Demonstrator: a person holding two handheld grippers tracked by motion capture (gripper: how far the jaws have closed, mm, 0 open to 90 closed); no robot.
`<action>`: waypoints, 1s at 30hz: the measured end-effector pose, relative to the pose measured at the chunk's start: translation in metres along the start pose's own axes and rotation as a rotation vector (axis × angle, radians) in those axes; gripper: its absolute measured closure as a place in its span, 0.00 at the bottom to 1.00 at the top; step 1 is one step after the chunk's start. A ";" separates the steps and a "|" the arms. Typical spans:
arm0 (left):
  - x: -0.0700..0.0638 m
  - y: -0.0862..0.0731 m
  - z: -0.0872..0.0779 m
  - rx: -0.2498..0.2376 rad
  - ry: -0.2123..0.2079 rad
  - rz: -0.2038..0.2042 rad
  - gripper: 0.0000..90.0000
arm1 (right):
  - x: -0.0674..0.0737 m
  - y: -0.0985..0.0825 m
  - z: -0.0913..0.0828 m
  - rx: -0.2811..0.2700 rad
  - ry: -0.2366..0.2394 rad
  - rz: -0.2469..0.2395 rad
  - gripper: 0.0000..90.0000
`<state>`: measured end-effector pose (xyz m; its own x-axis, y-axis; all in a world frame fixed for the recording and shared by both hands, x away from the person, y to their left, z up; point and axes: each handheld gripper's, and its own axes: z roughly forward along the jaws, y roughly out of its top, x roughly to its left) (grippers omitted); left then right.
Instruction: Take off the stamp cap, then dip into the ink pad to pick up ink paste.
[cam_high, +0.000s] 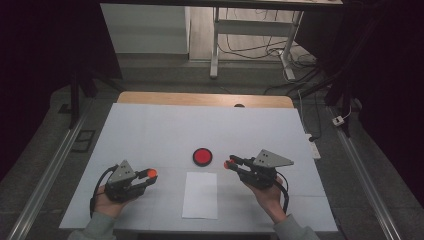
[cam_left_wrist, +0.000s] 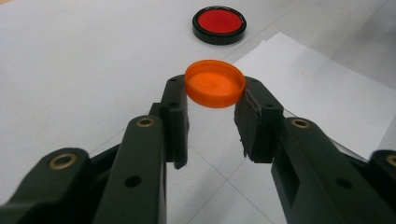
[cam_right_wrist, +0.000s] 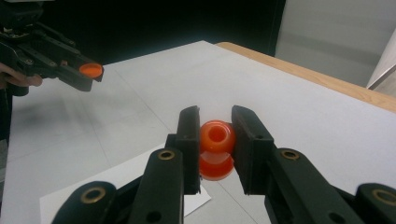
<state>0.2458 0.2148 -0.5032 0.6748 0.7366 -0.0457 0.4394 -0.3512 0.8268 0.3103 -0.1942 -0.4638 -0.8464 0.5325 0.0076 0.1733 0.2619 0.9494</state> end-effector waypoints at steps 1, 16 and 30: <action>0.000 0.000 0.000 0.000 0.000 0.000 0.73 | 0.000 0.000 0.000 0.001 0.001 -0.002 0.81; -0.002 0.001 0.001 0.002 -0.004 0.008 0.73 | 0.000 0.000 0.006 0.008 0.006 -0.006 0.81; -0.002 0.001 0.004 0.008 -0.014 0.011 0.73 | -0.006 0.000 0.024 0.043 0.010 0.011 0.80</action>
<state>0.2470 0.2110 -0.5043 0.6878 0.7246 -0.0443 0.4364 -0.3639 0.8229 0.3275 -0.1781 -0.4711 -0.8494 0.5273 0.0213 0.2039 0.2908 0.9348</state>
